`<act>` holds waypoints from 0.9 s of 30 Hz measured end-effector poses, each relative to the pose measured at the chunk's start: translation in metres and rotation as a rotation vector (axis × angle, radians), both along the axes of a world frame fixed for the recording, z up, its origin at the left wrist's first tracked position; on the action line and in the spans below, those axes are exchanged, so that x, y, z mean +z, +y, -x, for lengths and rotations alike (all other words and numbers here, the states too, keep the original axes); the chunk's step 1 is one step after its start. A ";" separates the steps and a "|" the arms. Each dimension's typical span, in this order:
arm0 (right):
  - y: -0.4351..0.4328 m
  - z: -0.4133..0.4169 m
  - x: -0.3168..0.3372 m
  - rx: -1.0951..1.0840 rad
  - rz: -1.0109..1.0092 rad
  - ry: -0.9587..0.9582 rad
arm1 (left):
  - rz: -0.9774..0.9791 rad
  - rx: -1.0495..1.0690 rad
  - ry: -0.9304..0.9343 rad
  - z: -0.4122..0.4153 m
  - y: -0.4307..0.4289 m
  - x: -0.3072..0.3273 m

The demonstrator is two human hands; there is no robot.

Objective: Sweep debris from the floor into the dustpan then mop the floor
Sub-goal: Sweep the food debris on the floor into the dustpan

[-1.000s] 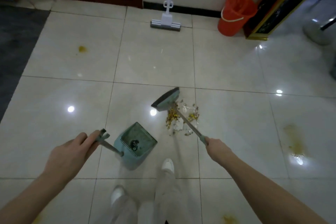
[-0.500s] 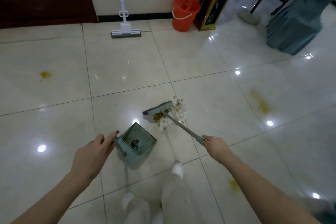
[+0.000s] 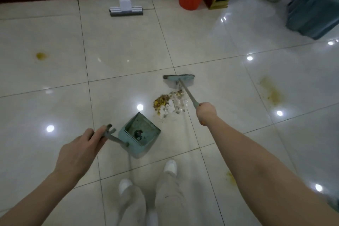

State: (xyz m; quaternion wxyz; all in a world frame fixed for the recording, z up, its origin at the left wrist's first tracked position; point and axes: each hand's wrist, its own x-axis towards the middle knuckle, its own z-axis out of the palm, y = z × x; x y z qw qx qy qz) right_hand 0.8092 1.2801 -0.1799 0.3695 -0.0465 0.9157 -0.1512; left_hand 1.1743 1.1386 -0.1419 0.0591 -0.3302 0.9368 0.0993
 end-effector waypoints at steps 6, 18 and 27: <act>-0.016 -0.007 -0.029 -0.137 0.043 -0.226 | 0.019 -0.017 0.011 0.033 0.014 0.000; 0.007 -0.123 -0.011 -0.096 0.052 -0.361 | 0.029 0.001 0.085 0.018 0.015 -0.011; 0.072 -0.158 0.030 0.067 -0.008 -0.185 | -0.003 -0.095 0.095 0.000 0.015 -0.004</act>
